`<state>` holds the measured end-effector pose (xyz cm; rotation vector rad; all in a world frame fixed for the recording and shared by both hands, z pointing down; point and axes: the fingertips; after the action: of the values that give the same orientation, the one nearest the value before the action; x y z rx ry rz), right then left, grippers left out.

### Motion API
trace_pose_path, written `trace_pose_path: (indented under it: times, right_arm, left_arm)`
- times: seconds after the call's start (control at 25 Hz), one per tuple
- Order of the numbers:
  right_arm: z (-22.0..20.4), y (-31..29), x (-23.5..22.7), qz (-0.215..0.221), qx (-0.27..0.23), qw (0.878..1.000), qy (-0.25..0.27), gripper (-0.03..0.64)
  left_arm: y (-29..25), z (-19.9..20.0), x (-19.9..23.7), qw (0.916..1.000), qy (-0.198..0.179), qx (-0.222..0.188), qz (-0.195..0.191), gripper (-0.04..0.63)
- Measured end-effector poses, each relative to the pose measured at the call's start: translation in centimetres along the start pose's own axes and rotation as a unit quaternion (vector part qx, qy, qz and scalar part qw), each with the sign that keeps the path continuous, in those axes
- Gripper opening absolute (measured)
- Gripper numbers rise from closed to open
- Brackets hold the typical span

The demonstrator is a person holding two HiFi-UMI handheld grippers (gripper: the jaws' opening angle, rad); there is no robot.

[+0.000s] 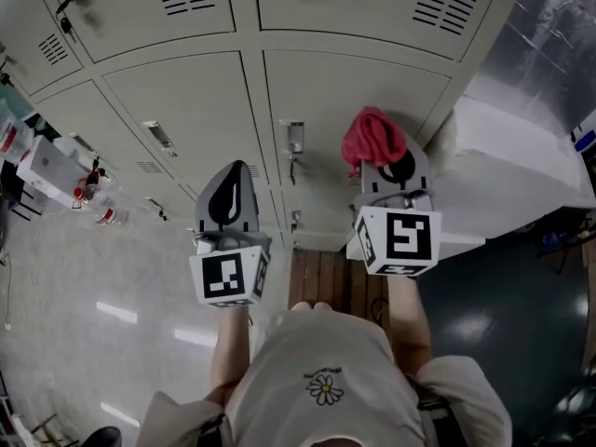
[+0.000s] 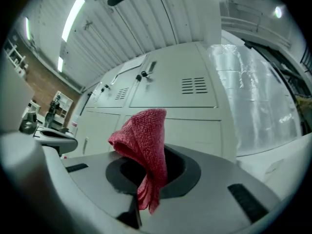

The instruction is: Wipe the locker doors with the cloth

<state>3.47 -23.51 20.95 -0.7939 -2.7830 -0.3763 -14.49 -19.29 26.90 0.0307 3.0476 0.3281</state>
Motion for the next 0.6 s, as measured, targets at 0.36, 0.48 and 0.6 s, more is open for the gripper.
trace_pose_path:
  times: [0.36, 0.48, 0.6]
  right_arm:
    - [-4.9, -7.3, 10.5, 0.114, 0.026, 0.993, 0.003, 0.029]
    - [-6.4, -9.2, 11.7, 0.114, 0.043, 0.992, 0.023, 0.029]
    - [-7.0, -10.3, 12.2, 0.112, 0.053, 0.992, 0.035, 0.029]
  left_arm:
    - [1.3, -0.3, 2.3, 0.9995, -0.011, 0.008, 0.028, 0.017]
    - [1.6, -0.5, 3.0, 0.9992, -0.012, 0.009, 0.037, 0.017]
    - [1.7, -0.8, 3.4, 0.999, -0.015, 0.015, 0.04, 0.017]
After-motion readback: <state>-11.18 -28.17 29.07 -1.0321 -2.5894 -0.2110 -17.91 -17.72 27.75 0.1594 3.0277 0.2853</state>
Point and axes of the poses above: the fingertips, and each gripper's own axes: y backward along the fingers, x to its left, z out of its top, and after that the axes turned 11 degrees about z, right-handed
